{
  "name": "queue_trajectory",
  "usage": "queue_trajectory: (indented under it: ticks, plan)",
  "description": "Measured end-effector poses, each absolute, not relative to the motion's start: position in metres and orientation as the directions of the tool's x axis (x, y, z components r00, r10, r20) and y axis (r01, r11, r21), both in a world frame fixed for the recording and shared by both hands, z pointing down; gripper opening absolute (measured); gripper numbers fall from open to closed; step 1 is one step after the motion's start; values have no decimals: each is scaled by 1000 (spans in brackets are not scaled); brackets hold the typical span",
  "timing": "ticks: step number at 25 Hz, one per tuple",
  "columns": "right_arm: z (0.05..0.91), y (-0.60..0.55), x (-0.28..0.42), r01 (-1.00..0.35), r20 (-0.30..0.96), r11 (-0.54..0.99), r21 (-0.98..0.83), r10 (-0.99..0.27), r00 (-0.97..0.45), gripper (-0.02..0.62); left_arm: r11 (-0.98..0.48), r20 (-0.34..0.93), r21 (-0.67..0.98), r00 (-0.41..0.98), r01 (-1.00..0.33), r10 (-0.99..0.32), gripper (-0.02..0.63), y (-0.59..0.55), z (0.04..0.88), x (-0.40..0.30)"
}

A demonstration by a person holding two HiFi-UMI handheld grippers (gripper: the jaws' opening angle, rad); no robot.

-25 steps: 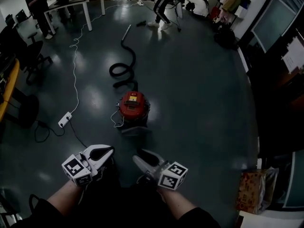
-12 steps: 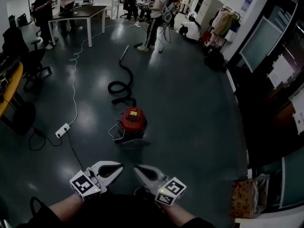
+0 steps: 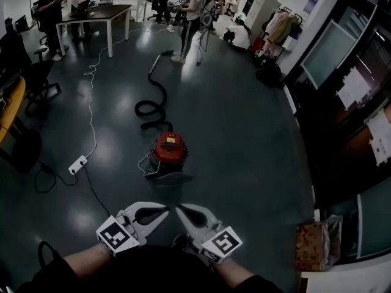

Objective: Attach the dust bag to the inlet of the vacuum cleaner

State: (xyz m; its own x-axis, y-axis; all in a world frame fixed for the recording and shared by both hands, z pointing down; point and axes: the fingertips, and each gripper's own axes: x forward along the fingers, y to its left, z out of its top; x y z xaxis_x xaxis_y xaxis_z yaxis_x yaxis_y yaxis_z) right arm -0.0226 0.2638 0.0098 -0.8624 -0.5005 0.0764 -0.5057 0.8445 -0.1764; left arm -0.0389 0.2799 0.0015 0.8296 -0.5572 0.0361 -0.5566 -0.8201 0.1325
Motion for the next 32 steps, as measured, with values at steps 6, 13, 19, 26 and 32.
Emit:
queue_trajectory:
  ticks: [6, 13, 19, 26, 32]
  plan:
    - [6, 269, -26, -500, 53, 851, -161, -499, -865, -4, -803, 46, 140, 814, -579, -578, 2, 283, 4, -49]
    - [11, 269, -22, -503, 65, 851, -149, -500, -864, -3, -805, 63, 139, 816, -577, -574, 2, 281, 10, -44]
    - [17, 263, -19, -514, 73, 845, -148, -509, -858, -3, -806, 71, 137, 817, -576, -572, 2, 278, 14, -39]
    - [18, 261, -16, -519, 86, 839, -166, -512, -855, -3, -806, 63, 140, 818, -575, -572, 2, 278, 11, -34]
    - [31, 262, -10, -536, 120, 822, -190, -523, -844, -3, -800, 63, 154, 814, -580, -577, 2, 278, 18, -33]
